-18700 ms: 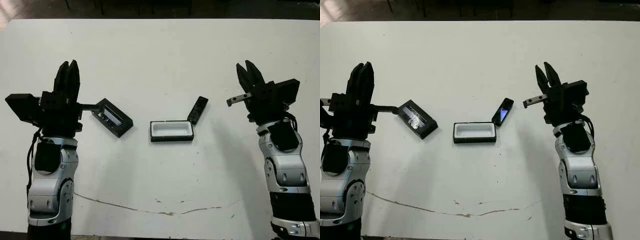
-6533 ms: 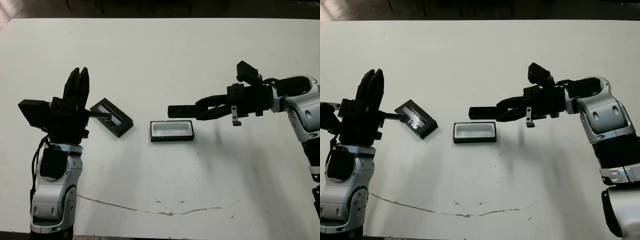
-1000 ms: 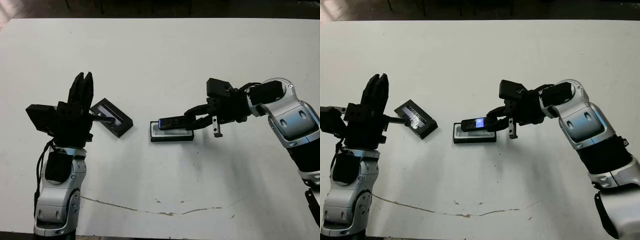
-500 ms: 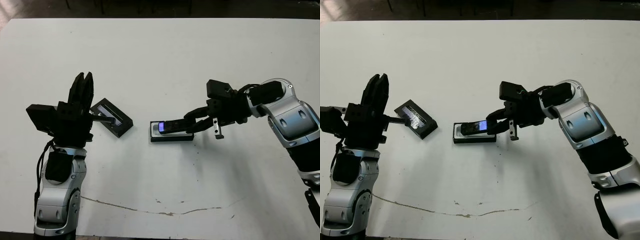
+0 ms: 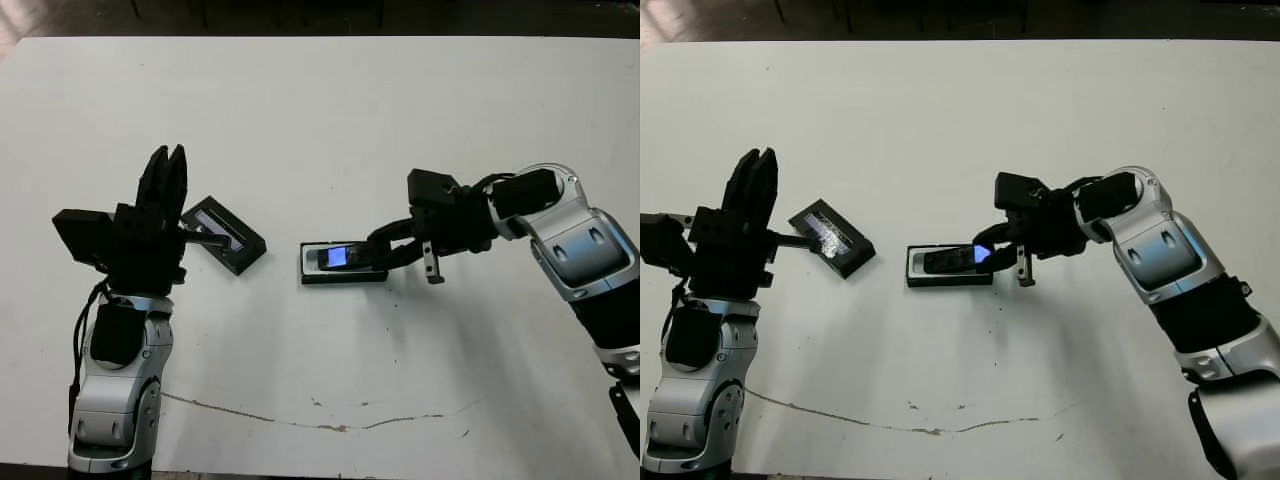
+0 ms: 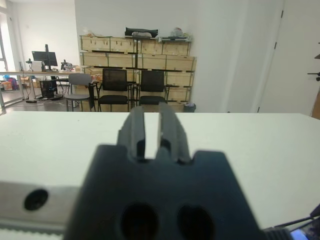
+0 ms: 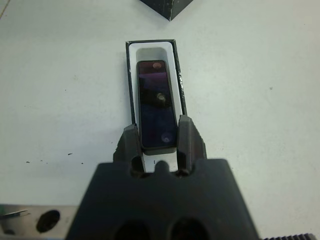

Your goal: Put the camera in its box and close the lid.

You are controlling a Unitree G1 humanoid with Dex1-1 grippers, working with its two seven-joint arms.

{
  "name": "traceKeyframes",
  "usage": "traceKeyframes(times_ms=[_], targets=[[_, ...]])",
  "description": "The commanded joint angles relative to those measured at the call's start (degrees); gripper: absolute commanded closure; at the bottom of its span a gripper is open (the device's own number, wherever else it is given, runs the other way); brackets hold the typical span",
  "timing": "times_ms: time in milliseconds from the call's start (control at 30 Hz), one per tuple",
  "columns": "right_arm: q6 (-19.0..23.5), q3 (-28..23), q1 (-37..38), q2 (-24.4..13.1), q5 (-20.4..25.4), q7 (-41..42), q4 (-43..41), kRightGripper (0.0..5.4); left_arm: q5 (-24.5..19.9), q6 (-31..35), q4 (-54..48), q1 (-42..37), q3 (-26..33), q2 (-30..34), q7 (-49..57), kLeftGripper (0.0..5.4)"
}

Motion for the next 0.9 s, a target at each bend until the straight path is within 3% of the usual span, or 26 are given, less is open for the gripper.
traceKeyframes(times_ms=[33, 367, 567, 900], targets=[[-0.2, 0.8, 1.1, -0.3, -0.5, -0.2, -0.8, 5.40, 0.4, -0.1, 0.8, 1.1, 0.1, 0.2, 0.0, 5.40], [3.7, 2.8, -0.5, 1.2, -0.1, 0.4, -1.4, 5.40, 0.6, -0.2, 1.2, 0.9, -0.2, 0.0, 0.3, 5.40], [-0.3, 5.3, -1.5, 2.2, -1.6, 1.1, -0.5, 5.40, 0.3, -0.2, 0.7, 1.4, -0.3, -0.3, 0.5, 5.40], [0.0, 7.5, -2.1, 3.3, -3.6, 0.8, -0.2, 5.40, 0.2, -0.2, 0.3, 1.9, -0.2, -0.3, 0.4, 5.40]])
